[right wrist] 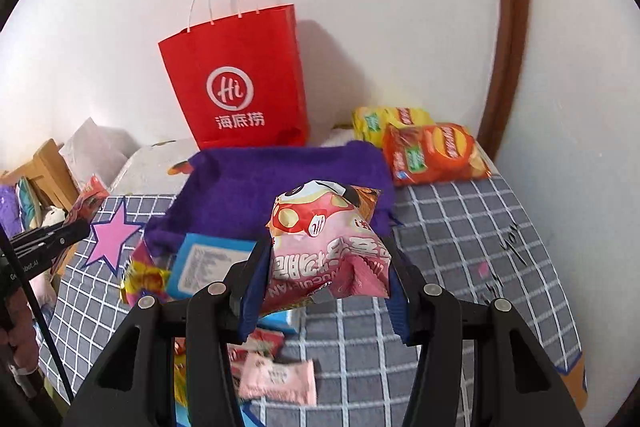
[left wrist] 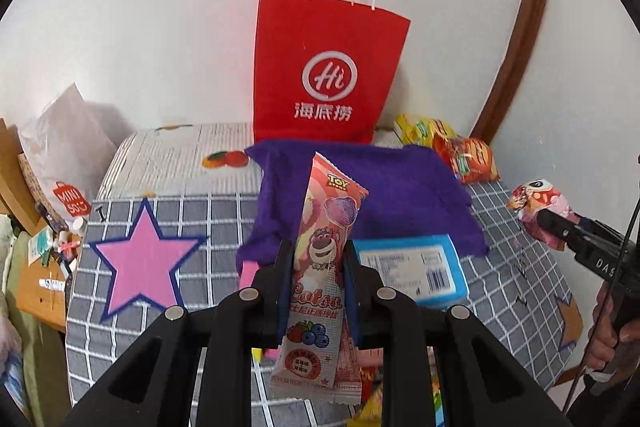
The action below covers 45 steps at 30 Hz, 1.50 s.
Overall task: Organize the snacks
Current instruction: 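Carry pink panda bag with right tool while left tool carries Lotso snack to purple towel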
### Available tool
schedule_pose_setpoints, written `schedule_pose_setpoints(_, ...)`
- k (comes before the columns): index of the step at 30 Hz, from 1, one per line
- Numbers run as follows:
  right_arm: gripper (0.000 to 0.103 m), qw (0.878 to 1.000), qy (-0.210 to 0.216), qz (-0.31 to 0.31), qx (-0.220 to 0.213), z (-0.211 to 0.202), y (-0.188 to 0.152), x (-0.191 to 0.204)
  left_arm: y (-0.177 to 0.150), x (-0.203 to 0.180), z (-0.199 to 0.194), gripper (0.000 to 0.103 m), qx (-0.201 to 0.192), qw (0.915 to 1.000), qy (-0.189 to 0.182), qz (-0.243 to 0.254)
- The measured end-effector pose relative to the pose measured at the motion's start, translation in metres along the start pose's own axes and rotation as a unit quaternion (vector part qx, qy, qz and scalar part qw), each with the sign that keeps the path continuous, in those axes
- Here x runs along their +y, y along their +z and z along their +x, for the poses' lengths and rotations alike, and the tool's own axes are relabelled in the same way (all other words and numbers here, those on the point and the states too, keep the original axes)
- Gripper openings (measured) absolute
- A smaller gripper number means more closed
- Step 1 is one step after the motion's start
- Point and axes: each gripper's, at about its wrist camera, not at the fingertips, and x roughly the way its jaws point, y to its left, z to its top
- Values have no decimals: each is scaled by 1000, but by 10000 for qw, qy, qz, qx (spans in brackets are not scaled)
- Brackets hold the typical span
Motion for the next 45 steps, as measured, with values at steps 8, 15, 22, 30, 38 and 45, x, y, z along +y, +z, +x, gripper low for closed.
schedule_pose_setpoints(8, 51, 9993, 297, -219, -18, 27, 24, 19, 27, -5, 19, 21, 38, 9999, -98, 32)
schedule_pose_setpoints(15, 51, 9989, 340, -333, -34, 44, 43, 23, 46, -12, 41, 21, 41, 9998, -175, 53)
schedule_pose_setpoints(22, 51, 9989, 298, -365, -87, 64, 66, 23, 66, -15, 66, 21, 51, 9998, -194, 45)
schedule_pose_setpoints(30, 51, 9985, 368, -374, -132, 92, 91, 27, 87, -16, 98, 21, 83, 9998, -168, 106)
schedule_pose_setpoints(38, 51, 9980, 384, -484, -116, 125, 107, 32, 101, -9, 129, 21, 161, 9998, -108, -6)
schedule_pose_setpoints(45, 51, 9982, 423, -406, 91, 162, 99, 24, 99, -1, 164, 21, 288, 9994, -158, -129)
